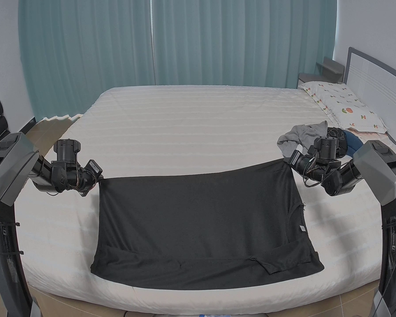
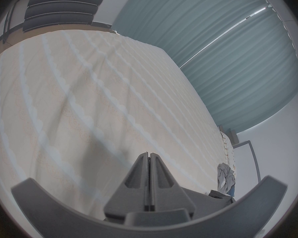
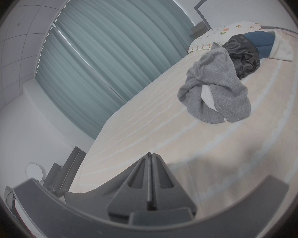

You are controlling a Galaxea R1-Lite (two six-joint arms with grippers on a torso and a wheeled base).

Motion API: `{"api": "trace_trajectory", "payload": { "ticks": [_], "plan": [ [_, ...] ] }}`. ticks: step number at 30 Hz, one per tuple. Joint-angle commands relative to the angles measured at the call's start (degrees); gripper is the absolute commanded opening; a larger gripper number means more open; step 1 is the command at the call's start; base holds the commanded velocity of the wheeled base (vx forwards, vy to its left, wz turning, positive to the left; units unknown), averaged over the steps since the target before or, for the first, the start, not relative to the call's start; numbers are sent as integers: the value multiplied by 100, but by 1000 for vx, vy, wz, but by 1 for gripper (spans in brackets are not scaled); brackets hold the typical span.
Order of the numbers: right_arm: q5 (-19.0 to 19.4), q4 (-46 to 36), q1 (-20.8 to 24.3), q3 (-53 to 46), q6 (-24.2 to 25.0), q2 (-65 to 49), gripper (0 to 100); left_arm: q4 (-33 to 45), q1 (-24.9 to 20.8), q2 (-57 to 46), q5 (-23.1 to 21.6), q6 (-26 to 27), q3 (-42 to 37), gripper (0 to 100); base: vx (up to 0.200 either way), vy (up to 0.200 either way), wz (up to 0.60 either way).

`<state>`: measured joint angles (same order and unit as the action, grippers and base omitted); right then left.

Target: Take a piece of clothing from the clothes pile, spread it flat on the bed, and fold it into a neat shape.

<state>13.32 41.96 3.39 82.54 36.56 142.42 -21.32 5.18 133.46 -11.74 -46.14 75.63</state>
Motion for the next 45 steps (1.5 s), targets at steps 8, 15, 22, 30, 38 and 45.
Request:
{"api": "trace_trajectory", "payload": {
  "ticks": [8,15,22,30,38,45],
  "plan": [
    [337,-56,-93,-564,18,-435,0,14,-26,-66,-21,105,-171,0,0,0,0],
    [355,-4,-233,-660,27,-566,0,5,-35,-57,-57,123,-84,0,0,0,0],
    [390,-39,-233,-792,0,-523,0,14,-35,-31,-48,141,-110,0,0,0,0],
    [575,-74,-251,-1223,-44,-742,0,93,-35,-242,-48,554,-418,0,0,0,0],
    [935,-30,-348,-2286,-395,-1322,0,93,-35,-734,-48,1134,-1121,0,0,0,0],
    [1295,-48,-515,-3244,-808,-1858,0,102,-26,-1059,-48,1731,-1947,0,0,0,0]
  ]
}}
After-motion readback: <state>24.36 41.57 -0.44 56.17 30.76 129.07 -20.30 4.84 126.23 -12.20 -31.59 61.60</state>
